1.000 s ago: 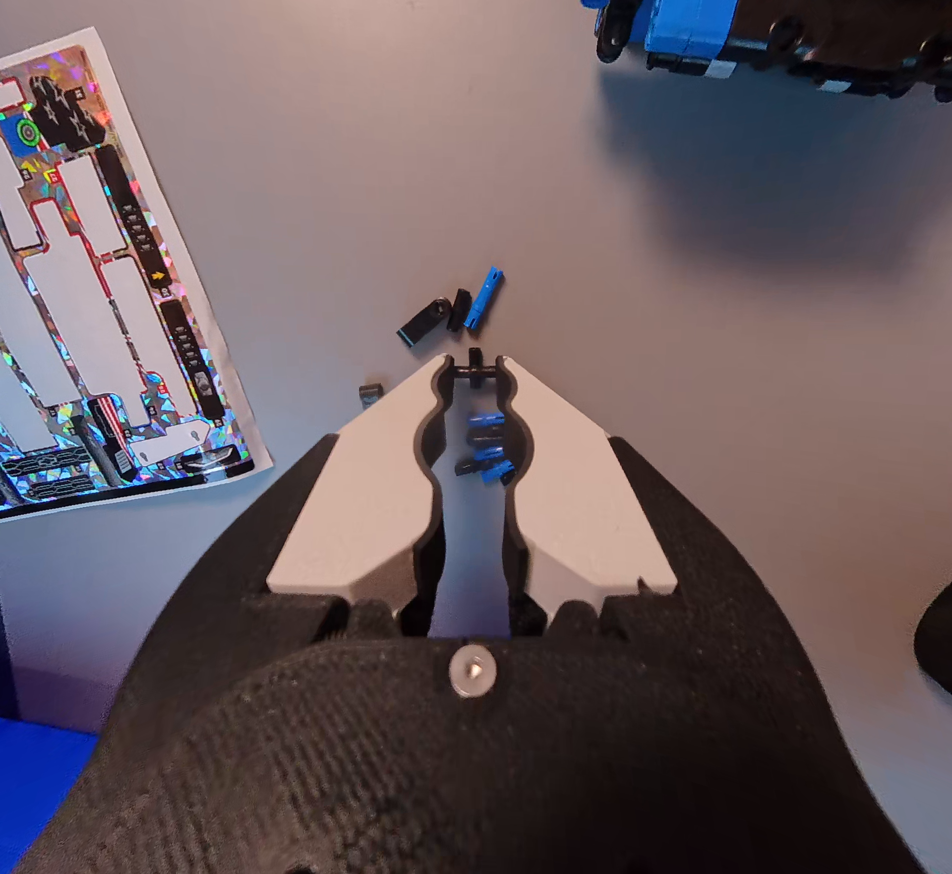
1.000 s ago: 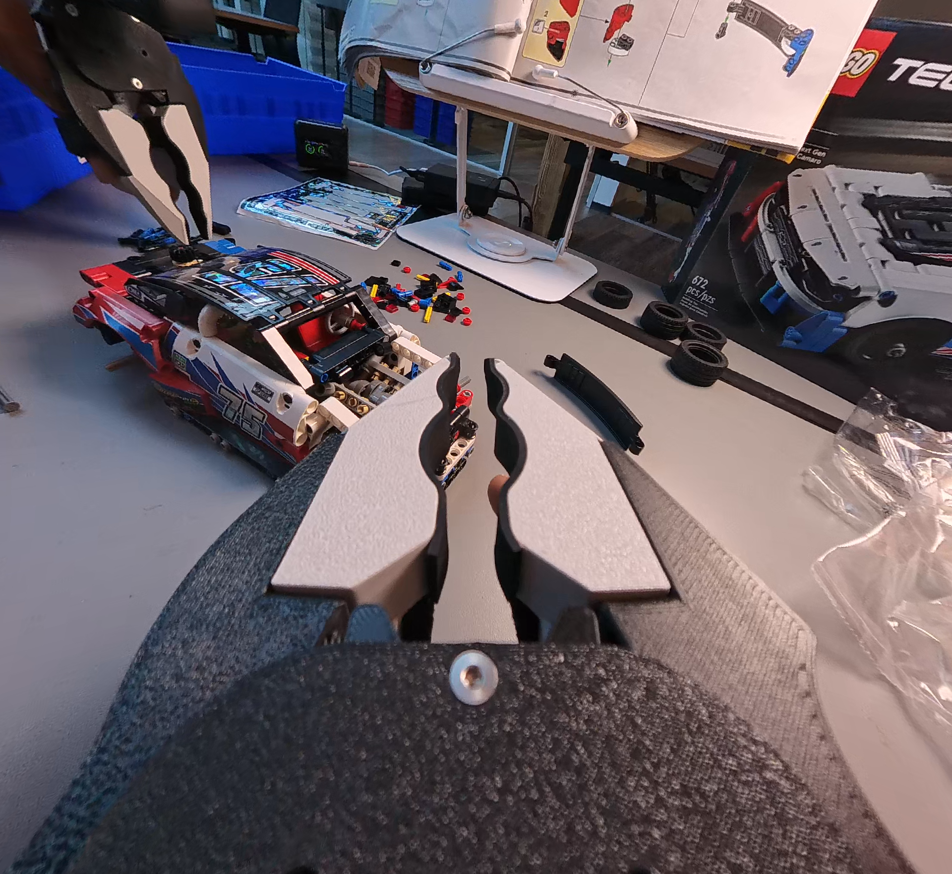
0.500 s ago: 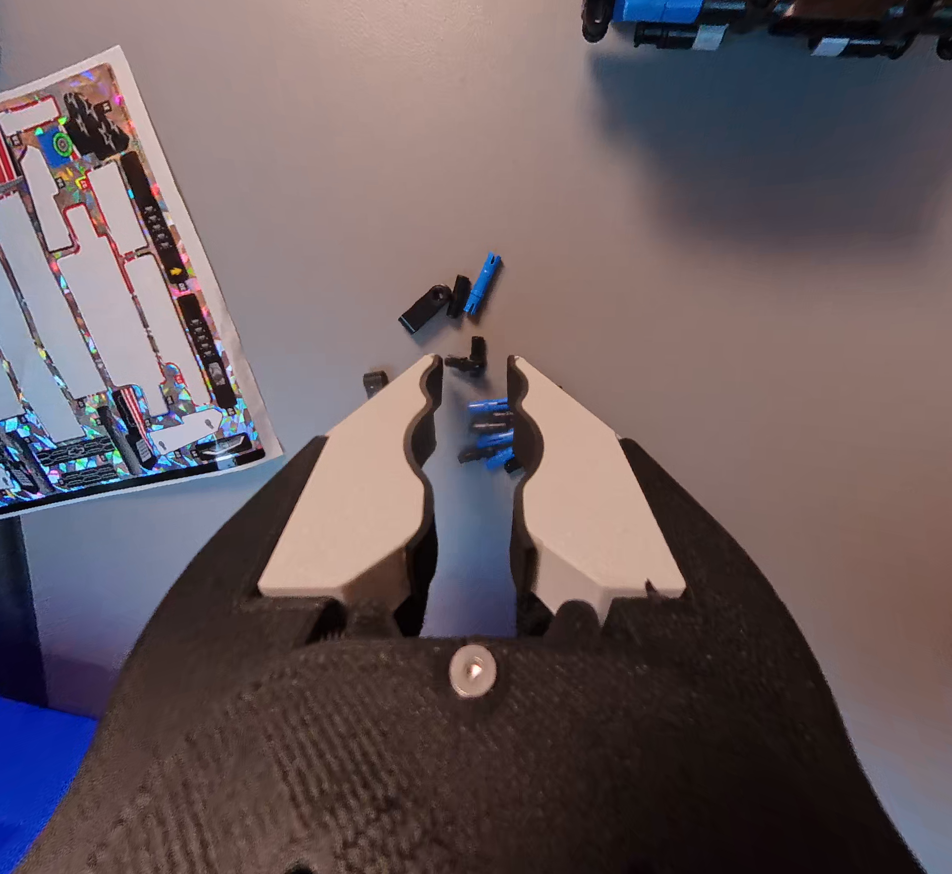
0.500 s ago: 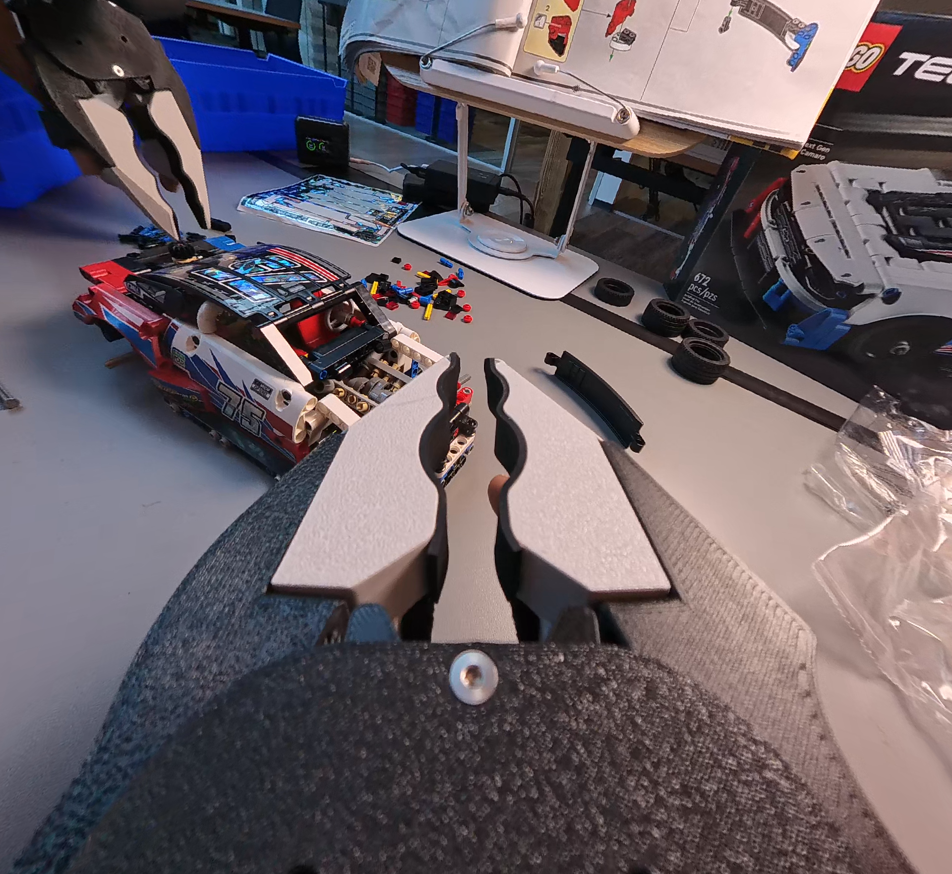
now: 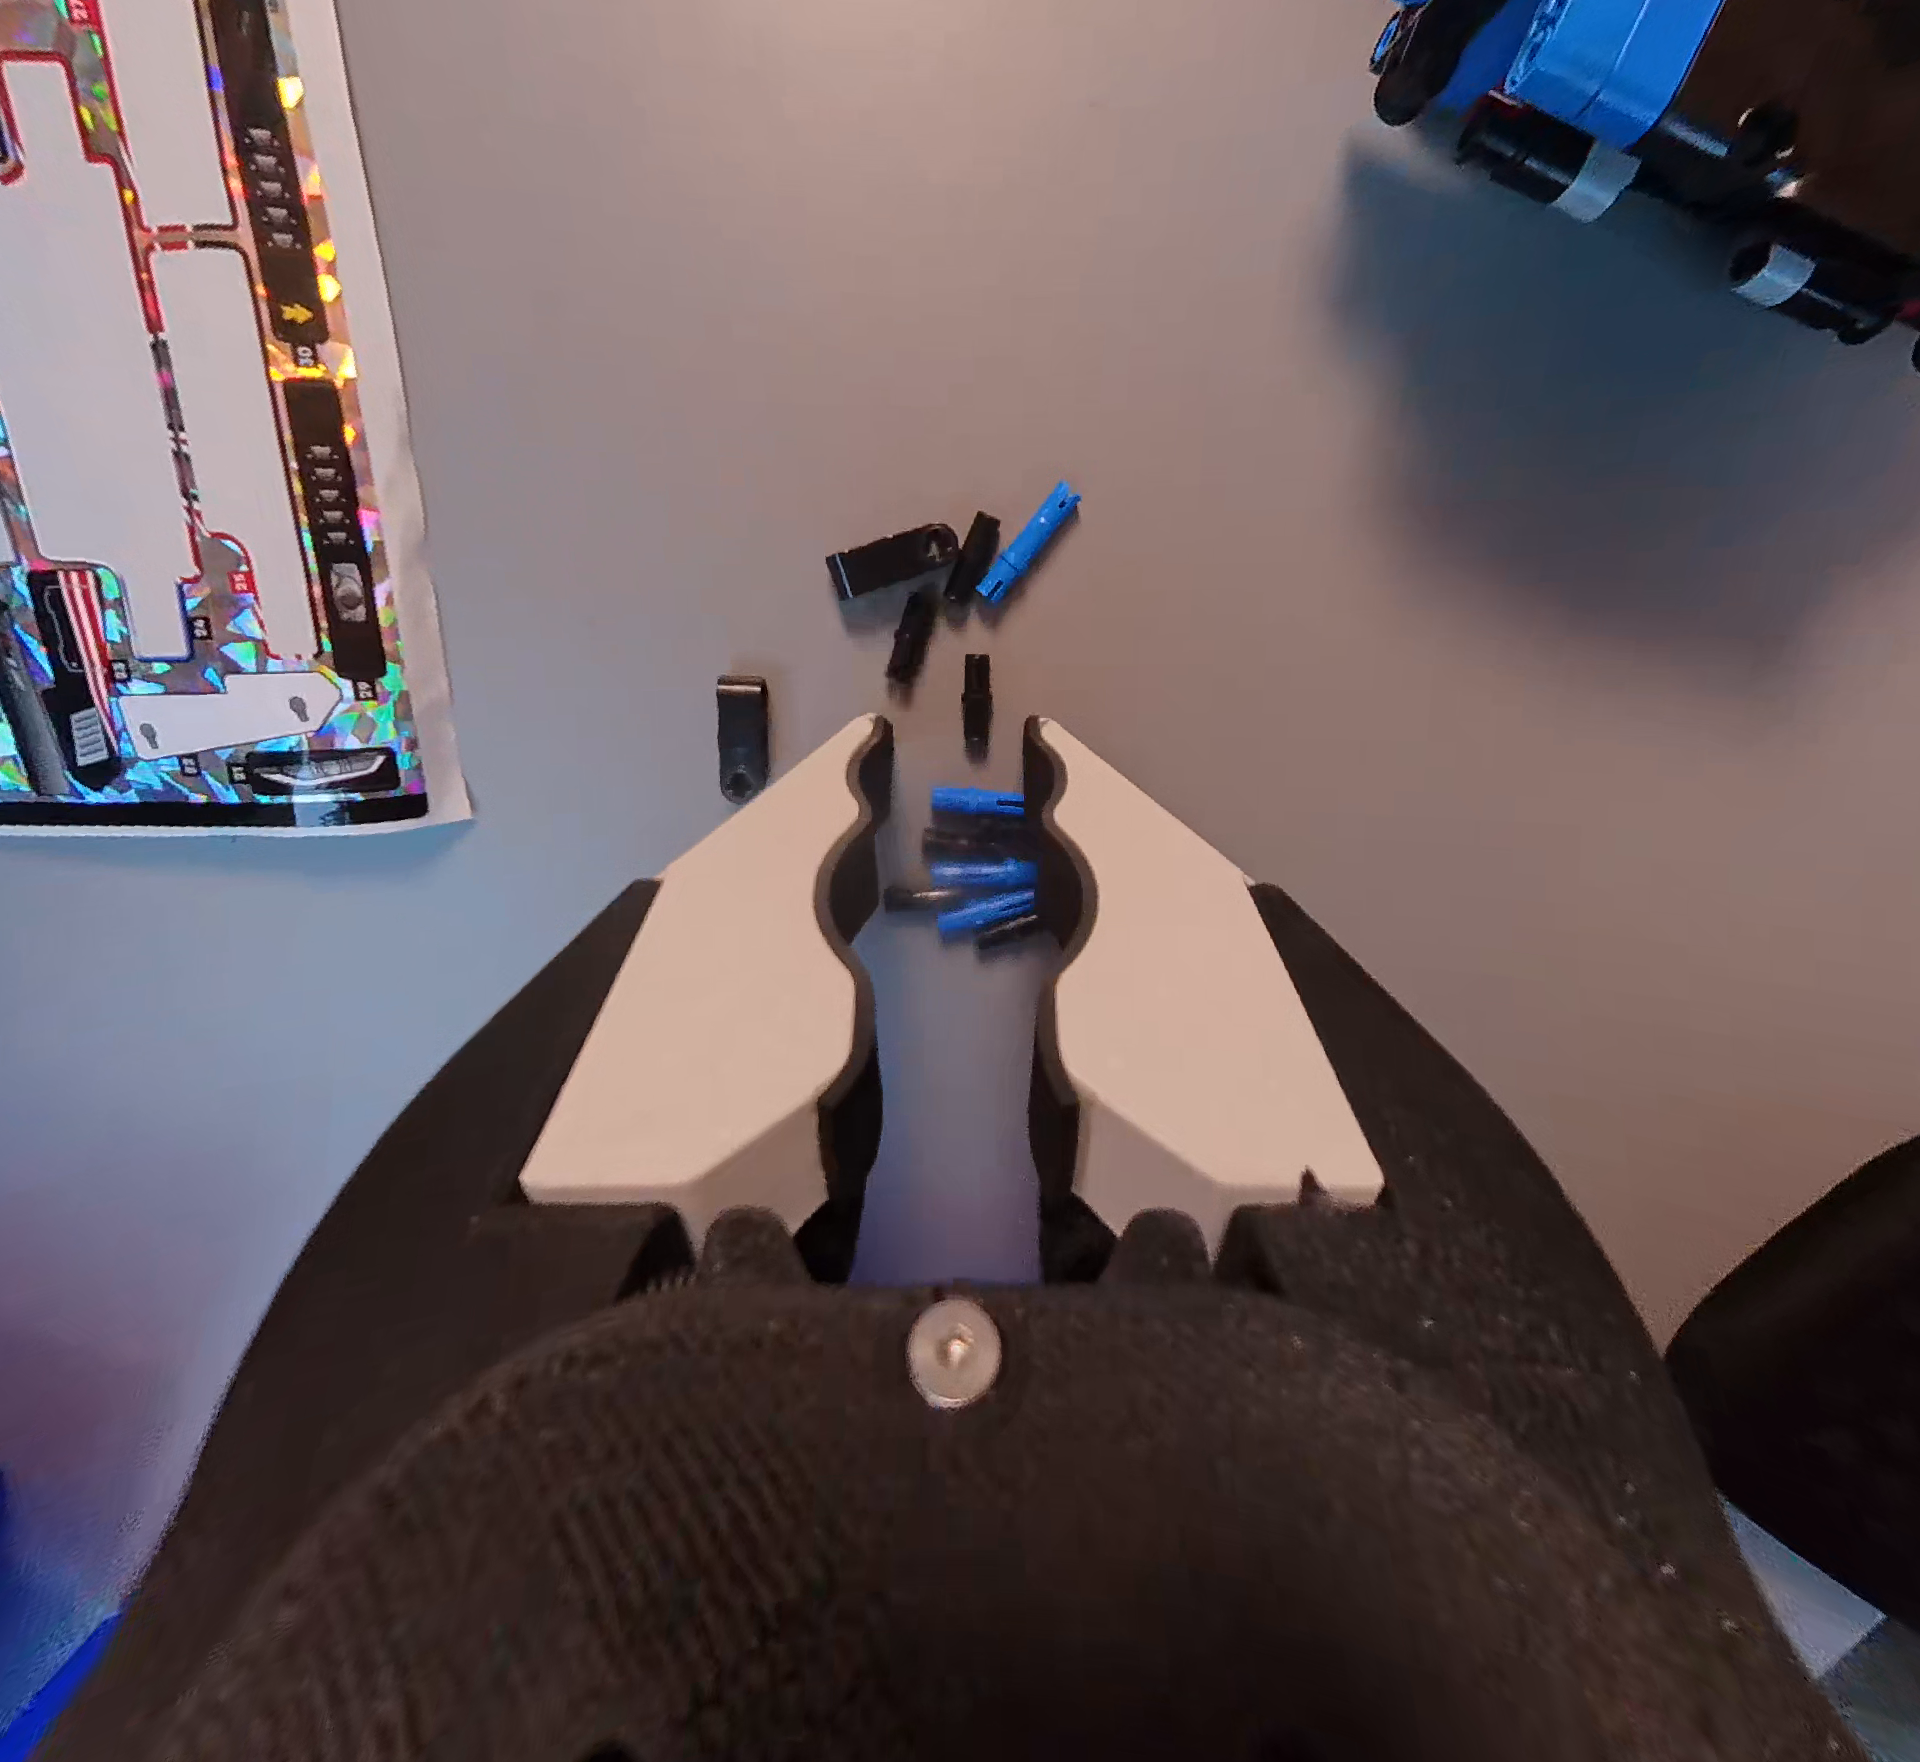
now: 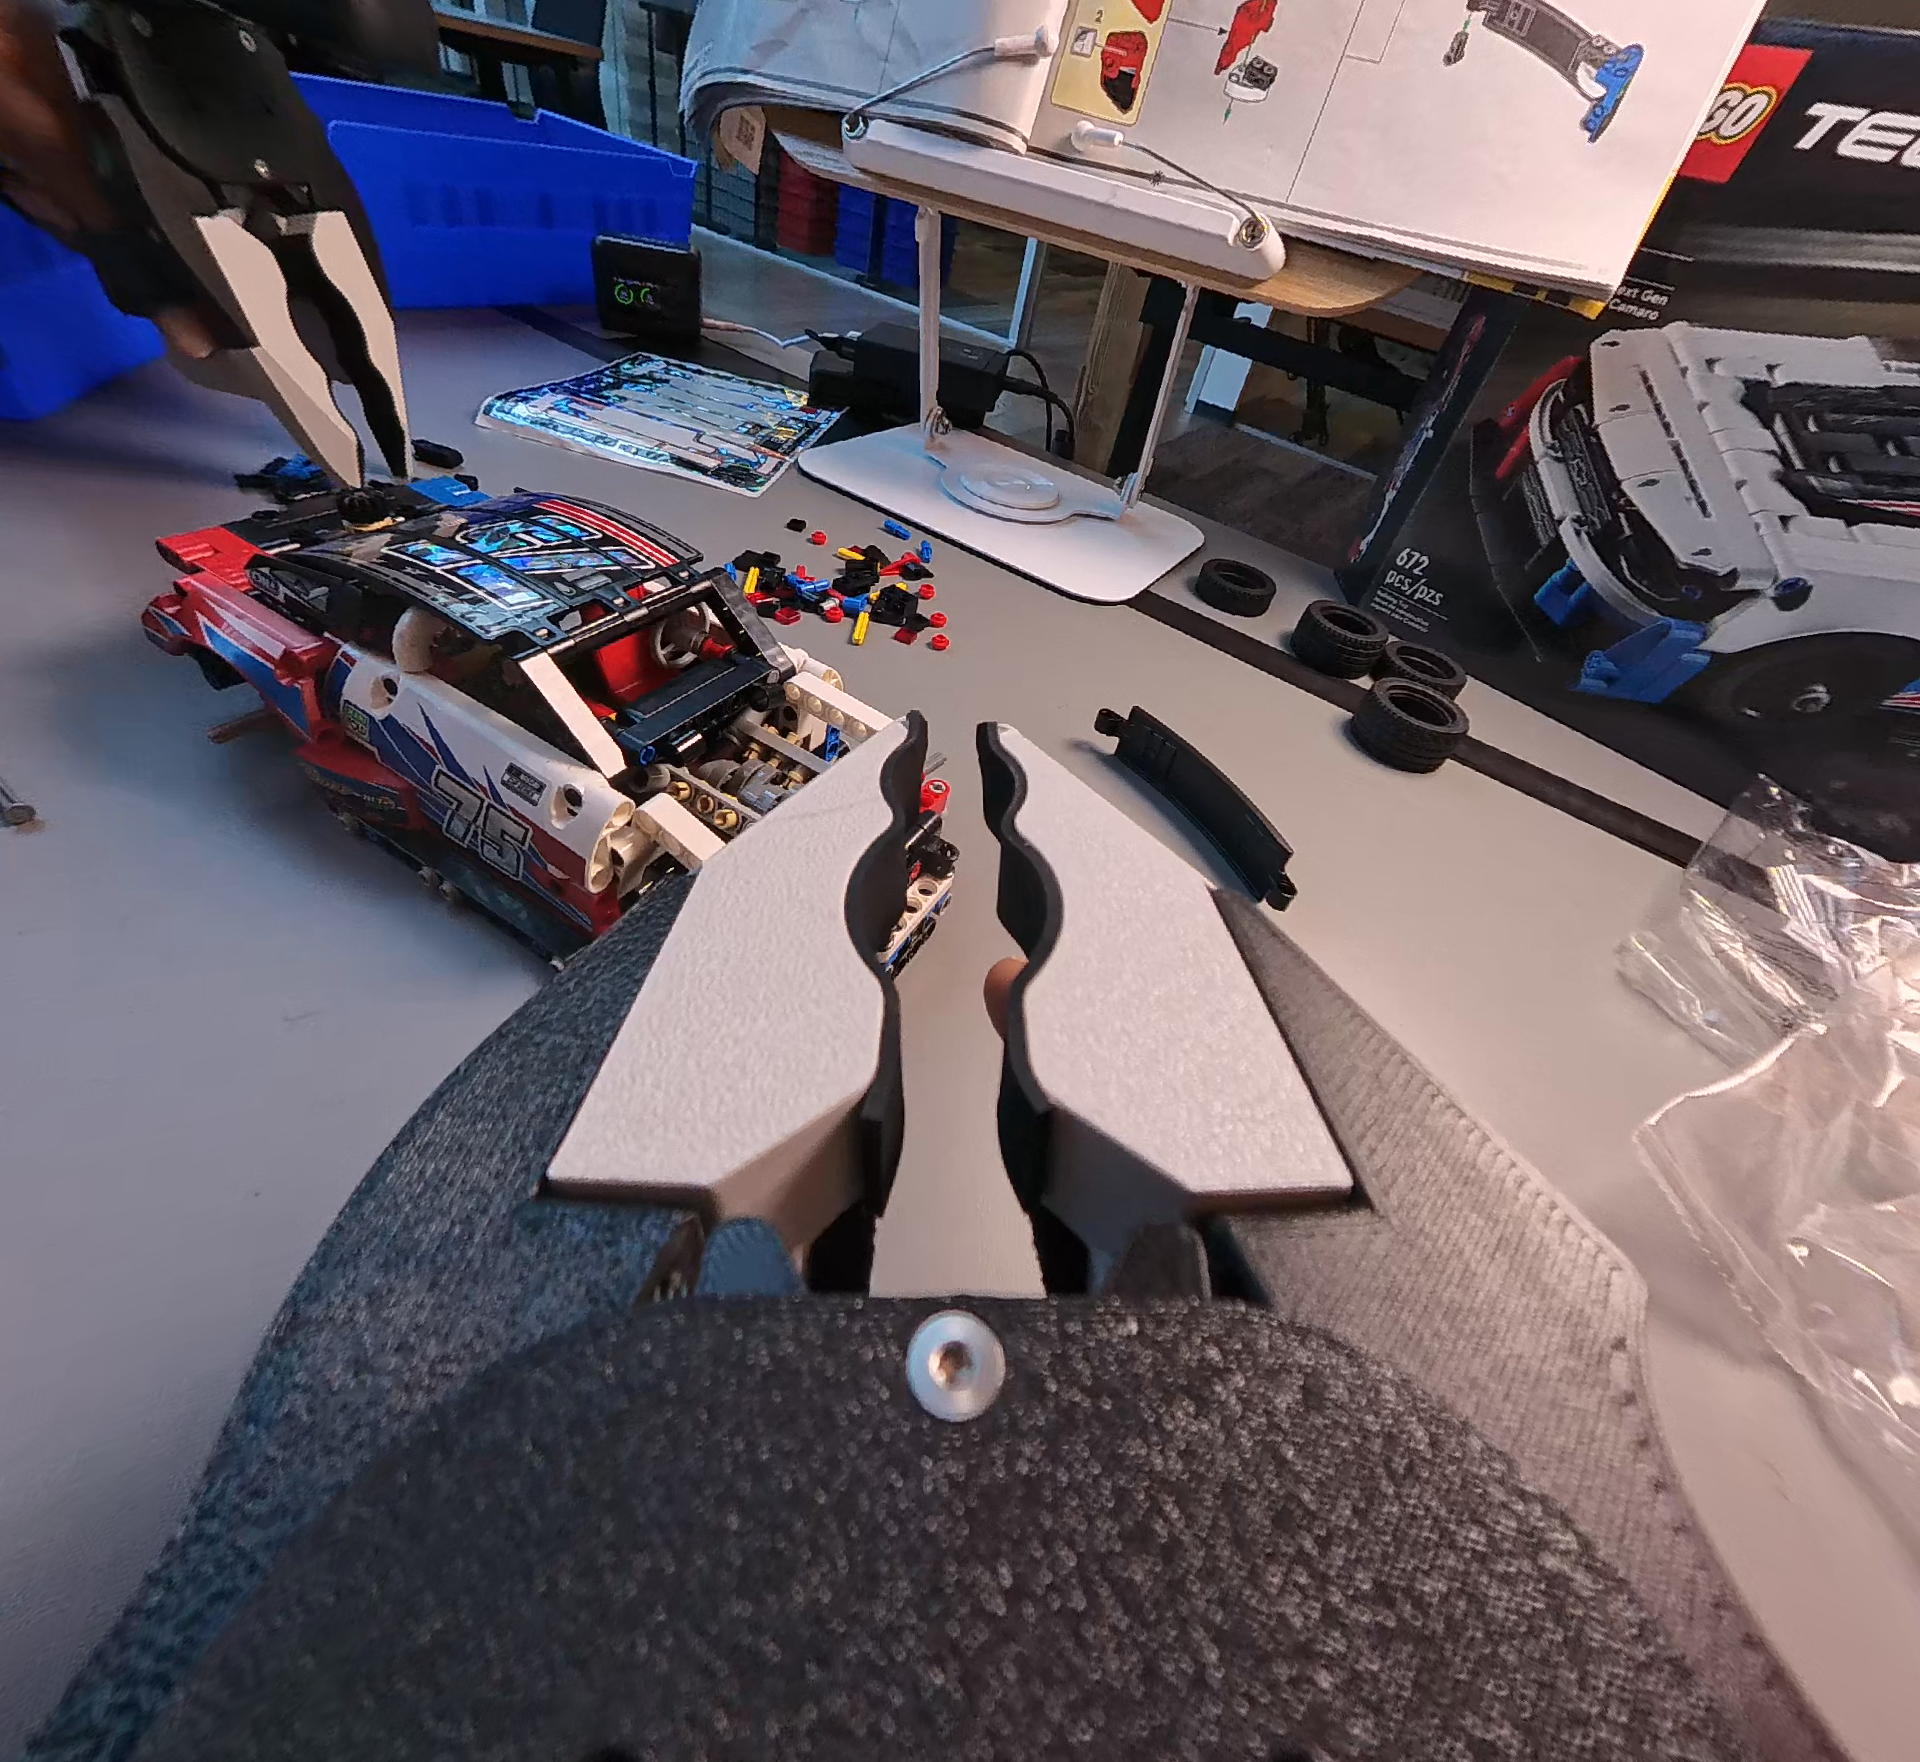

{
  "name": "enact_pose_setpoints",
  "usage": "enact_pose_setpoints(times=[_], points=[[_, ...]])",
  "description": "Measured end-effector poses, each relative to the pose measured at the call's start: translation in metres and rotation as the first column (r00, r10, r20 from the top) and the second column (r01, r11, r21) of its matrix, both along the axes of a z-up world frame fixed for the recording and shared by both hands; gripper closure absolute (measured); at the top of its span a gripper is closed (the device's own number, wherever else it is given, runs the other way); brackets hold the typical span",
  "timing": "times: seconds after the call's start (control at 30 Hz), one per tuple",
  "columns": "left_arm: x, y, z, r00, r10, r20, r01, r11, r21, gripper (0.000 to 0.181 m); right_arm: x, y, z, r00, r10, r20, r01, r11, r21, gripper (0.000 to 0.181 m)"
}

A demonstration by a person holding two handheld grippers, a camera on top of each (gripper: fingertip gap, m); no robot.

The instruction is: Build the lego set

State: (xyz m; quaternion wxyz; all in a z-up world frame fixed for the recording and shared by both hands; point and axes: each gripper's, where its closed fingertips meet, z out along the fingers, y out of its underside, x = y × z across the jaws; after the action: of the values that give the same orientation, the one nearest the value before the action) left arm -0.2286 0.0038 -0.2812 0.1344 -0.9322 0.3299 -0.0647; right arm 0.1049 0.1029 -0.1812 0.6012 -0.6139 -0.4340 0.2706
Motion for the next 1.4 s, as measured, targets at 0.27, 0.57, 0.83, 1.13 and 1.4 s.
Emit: enact_pose_setpoints(times=[0.27,0.57,0.83,1.13,1.4], points=[[0.006,0.006,0.001,0.995,-0.101,-0.024,0.103,0.992,0.071,0.152,0.0,0.0,-0.001,1.0,0.003,0.005,-0.003,1.0,-0.002,0.173],[0.013,0.014,0.001,0.99,-0.137,-0.038,0.14,0.984,0.106,0.159,0.0,0.0,-0.002,1.0,0.004,0.007,-0.004,1.0,-0.003,0.173],[0.009,0.022,0.0,0.999,-0.04,0.008,0.04,0.997,0.065,0.169,0.001,0.001,-0.001,1.0,0.002,0.006,-0.002,1.0,-0.002,0.173],[0.0,0.022,0.0,0.999,-0.035,-0.036,0.036,0.999,0.033,0.178,0.001,0.002,-0.002,1.0,0.004,0.009,-0.004,1.0,-0.007,0.173],[-0.003,0.01,0.005,1.0,-0.012,-0.008,0.012,1.0,-0.012,0.178,0.002,0.003,-0.002,1.0,0.003,0.007,-0.002,1.0,-0.007,0.173]])
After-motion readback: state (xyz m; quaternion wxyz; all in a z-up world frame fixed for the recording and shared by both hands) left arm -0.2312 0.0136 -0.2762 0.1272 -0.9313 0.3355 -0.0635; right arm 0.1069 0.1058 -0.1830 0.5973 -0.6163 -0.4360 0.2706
